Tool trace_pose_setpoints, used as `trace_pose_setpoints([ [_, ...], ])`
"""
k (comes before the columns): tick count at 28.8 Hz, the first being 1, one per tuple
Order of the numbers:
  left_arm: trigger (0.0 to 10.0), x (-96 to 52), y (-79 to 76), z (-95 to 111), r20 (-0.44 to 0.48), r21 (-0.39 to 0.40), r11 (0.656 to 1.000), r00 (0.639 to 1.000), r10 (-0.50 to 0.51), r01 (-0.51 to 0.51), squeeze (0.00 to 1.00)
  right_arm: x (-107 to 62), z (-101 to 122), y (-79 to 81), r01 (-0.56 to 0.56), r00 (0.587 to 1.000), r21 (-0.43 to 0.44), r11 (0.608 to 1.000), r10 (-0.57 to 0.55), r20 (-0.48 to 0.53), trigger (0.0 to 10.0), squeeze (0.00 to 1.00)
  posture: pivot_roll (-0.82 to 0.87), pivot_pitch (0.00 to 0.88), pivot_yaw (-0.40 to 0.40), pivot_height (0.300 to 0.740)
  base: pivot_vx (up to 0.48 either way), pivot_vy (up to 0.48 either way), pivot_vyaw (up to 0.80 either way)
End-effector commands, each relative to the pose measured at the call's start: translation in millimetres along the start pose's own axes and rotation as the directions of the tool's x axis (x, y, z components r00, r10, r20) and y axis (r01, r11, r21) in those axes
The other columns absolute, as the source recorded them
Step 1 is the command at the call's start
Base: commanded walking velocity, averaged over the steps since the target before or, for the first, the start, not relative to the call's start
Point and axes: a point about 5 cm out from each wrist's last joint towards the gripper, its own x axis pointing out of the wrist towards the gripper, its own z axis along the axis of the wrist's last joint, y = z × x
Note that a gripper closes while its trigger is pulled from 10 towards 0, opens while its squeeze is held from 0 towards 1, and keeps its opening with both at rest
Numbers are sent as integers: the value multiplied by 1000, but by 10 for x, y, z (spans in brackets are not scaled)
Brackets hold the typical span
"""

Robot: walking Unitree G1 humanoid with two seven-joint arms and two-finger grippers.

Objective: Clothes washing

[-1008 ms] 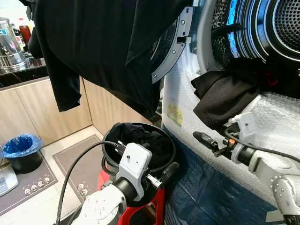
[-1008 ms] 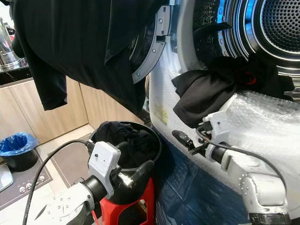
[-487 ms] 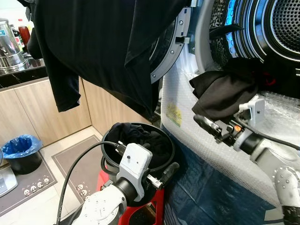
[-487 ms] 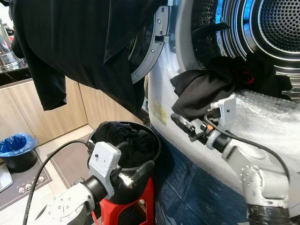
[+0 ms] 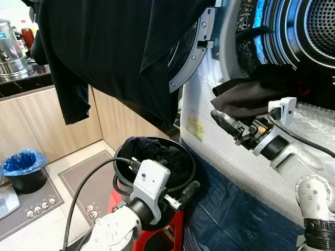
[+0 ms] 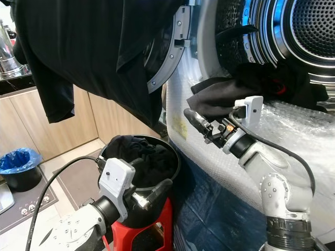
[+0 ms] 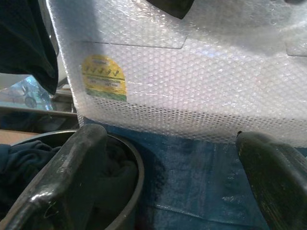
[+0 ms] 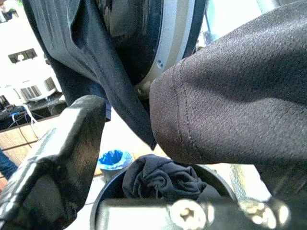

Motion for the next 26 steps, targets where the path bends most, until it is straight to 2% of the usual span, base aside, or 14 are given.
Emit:
trace_pose_setpoints([
  [1,10000,-2,-19,44,21,10,1000,1000,-6,5,0,60,109,-9,19,999,-10,1000,-18,38,10000,0,18,0,-67,740,0,0,0],
  [10,10000,-8,-32,46,20,10,1000,1000,-4,4,0,267,376,-39,-26,997,-61,998,30,70,10000,0,28,0,-73,740,0,0,0],
  [15,10000,-15,-33,44,19,8,1000,1000,3,-3,0,349,524,-125,9,998,-113,994,-2,63,10000,0,34,0,-77,740,0,0,0],
  [21,10000,-15,-35,43,20,6,1000,1000,6,-6,0,469,801,-324,118,993,-206,971,-114,30,10000,0,32,0,-79,740,0,0,0],
  [23,10000,-14,-35,42,20,6,1000,1000,7,-7,0,483,900,-422,214,977,-224,951,-212,34,10000,0,32,0,-82,740,0,0,0],
  [24,10000,-13,-35,42,20,7,1000,1000,7,-7,0,474,1015,-534,346,938,-251,904,-343,58,10000,0,31,0,-84,740,0,0,0],
  [25,10000,-12,-35,41,20,5,1000,1000,9,-9,0,433,1104,-619,455,890,-242,857,-444,101,10000,0,32,0,-85,740,0,0,0],
  [26,10000,-11,-35,40,20,5,1000,1000,10,-10,0,403,1160,-673,522,853,-231,821,-506,130,10000,0,32,0,-88,740,0,0,0],
])
